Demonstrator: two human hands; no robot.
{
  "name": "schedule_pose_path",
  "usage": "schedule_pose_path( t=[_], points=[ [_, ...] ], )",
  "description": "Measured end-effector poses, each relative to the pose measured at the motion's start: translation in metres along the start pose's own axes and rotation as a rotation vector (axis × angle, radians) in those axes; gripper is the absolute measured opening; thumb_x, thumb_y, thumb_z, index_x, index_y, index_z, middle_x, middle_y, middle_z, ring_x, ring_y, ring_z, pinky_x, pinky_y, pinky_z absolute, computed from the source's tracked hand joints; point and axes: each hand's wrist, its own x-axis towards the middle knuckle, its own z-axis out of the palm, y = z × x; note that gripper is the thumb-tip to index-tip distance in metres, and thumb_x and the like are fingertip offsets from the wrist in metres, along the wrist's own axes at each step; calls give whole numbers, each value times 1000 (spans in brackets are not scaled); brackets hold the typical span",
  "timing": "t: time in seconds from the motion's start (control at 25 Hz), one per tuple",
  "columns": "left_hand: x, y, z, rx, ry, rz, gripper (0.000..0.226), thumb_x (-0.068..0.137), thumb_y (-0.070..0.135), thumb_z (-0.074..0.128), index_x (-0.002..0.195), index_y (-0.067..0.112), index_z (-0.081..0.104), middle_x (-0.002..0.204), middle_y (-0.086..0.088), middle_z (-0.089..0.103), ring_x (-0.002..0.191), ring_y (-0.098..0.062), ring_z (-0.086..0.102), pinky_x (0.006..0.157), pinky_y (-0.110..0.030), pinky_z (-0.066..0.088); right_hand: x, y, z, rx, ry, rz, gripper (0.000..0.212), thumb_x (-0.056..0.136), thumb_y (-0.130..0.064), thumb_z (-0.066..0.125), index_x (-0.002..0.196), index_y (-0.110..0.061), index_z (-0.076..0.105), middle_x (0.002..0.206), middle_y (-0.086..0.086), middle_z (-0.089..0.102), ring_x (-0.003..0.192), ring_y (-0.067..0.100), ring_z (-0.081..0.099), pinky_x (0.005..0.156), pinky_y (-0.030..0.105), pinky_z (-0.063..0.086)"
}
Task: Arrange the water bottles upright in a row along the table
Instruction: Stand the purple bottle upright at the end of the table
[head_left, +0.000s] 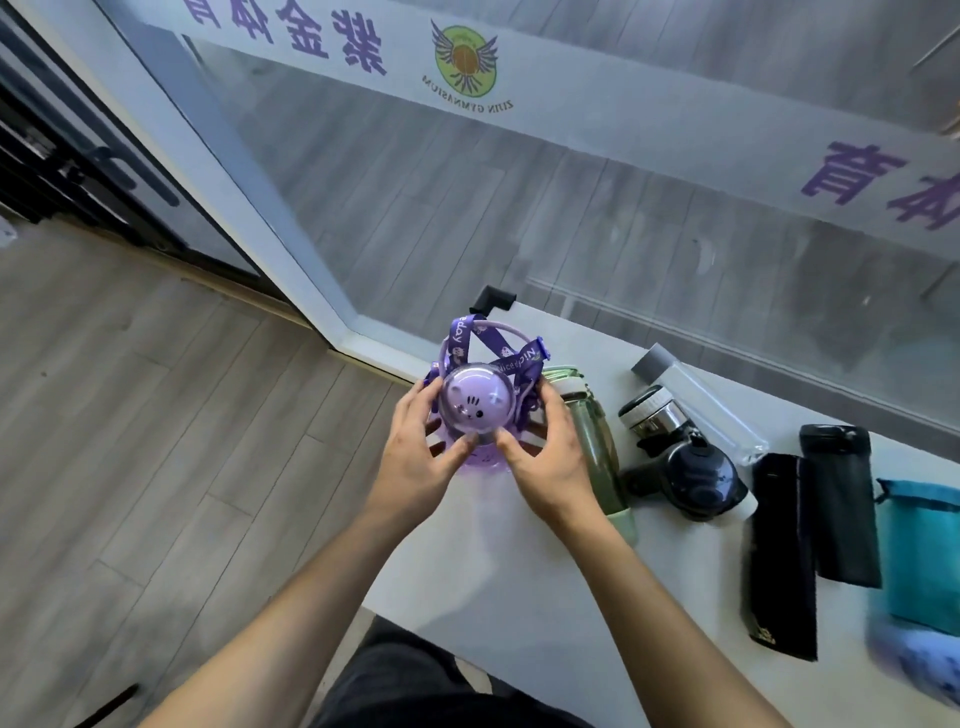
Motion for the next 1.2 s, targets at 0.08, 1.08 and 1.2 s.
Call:
schedule_pose_path(
  t=[0.08, 1.08, 1.2],
  points=[
    [18, 4, -4, 3, -32, 15, 77, 80, 23, 83, 146, 20, 43, 144, 4, 40, 122, -4, 55, 97, -12, 46, 7, -3, 3, 32, 22, 10, 82, 83, -23, 81, 152, -24, 36, 138, -12, 50, 111, -21, 51, 89, 3, 46],
    [137, 42, 14, -6, -172, 121, 71, 81, 9, 80, 141, 10, 42, 145, -8, 34, 113, -9, 57, 91, 0, 40, 104, -15, -15, -9, 222, 60, 83, 81, -34, 82, 150, -31, 36, 145, -10, 50, 116, 3, 59, 97, 12, 48],
    [137, 45, 15, -8, -174, 114, 70, 82, 9, 80, 140, 10, 43, 146, -9, 33, 107, 0, 57, 88, 2, 39, 104, -16, -17, -24, 235, 64, 83, 82, -32, 82, 150, -29, 36, 143, -10, 50, 112, -2, 56, 87, 1, 45]
  ],
)
